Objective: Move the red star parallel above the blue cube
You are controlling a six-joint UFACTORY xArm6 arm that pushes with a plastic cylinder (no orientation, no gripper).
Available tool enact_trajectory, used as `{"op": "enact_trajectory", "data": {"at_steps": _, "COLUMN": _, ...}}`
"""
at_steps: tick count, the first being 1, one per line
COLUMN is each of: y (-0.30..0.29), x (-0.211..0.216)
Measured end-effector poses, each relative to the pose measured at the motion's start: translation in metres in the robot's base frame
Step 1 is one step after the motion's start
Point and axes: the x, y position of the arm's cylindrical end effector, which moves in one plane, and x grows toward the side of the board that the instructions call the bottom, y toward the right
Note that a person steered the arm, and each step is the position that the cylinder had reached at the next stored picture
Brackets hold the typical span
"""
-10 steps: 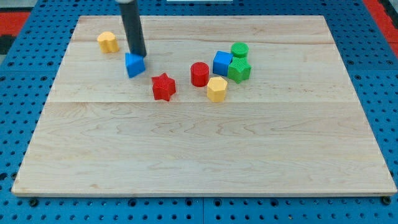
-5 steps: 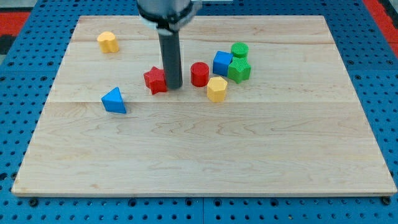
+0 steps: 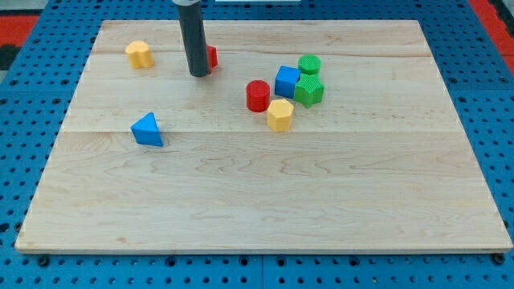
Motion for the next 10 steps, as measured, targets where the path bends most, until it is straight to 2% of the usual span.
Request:
{"op": "enact_trajectory", "data": {"at_steps": 2, "y": 0.015, "x": -0.010}}
{"op": "enact_trajectory", "data": {"at_steps": 3, "y": 0.005, "x": 0.000}}
{"op": "enact_trajectory", "data": {"at_steps": 4, "y": -0.035, "x": 0.001}}
{"op": "enact_trajectory", "data": {"at_steps": 5, "y": -0.033, "x": -0.043}}
{"op": "enact_trajectory", "data": {"at_steps": 6, "y": -0.010, "x": -0.045}}
{"op": "enact_trajectory", "data": {"at_steps": 7, "y": 0.038, "x": -0.020}}
{"op": "enact_trajectory", "data": {"at_steps": 9, "y": 0.111, "x": -0.031}}
{"op": "enact_trajectory", "data": {"at_steps": 10, "y": 0.119, "x": 0.003}}
